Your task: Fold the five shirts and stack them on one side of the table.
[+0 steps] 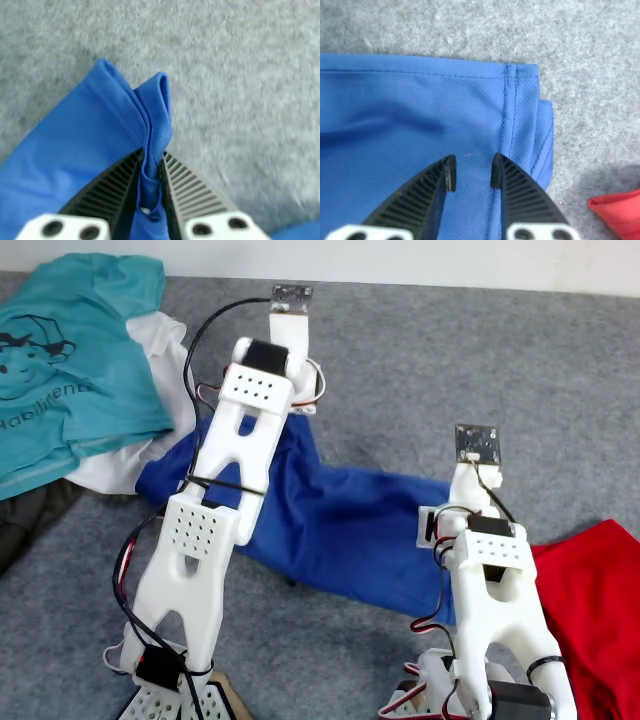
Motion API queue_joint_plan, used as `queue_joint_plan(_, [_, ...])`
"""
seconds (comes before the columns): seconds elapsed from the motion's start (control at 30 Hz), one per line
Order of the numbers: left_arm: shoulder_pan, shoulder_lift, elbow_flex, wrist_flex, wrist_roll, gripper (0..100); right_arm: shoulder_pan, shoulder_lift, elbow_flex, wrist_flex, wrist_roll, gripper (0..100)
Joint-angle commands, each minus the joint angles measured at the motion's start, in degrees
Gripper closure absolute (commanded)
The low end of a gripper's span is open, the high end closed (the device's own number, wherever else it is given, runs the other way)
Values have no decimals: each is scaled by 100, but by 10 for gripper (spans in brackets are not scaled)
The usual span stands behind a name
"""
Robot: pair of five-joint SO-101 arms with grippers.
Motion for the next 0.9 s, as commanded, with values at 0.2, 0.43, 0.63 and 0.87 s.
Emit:
queue_joint_plan(0.2, [48, -66, -796, 1503, 220, 993, -48, -127, -4, -251, 62, 868])
queue_joint_plan(0.43, [-40, -75, -1182, 1503, 756, 994, -48, -127, 4, -251, 62, 868])
queue_joint_plan(0.63, [-57, -31, -1613, 1503, 800, 994, -48, -127, 4, -251, 62, 868])
queue_joint_plan(0.87, [-233, -101, -1253, 1512, 1257, 994, -48, -127, 4, -251, 62, 868])
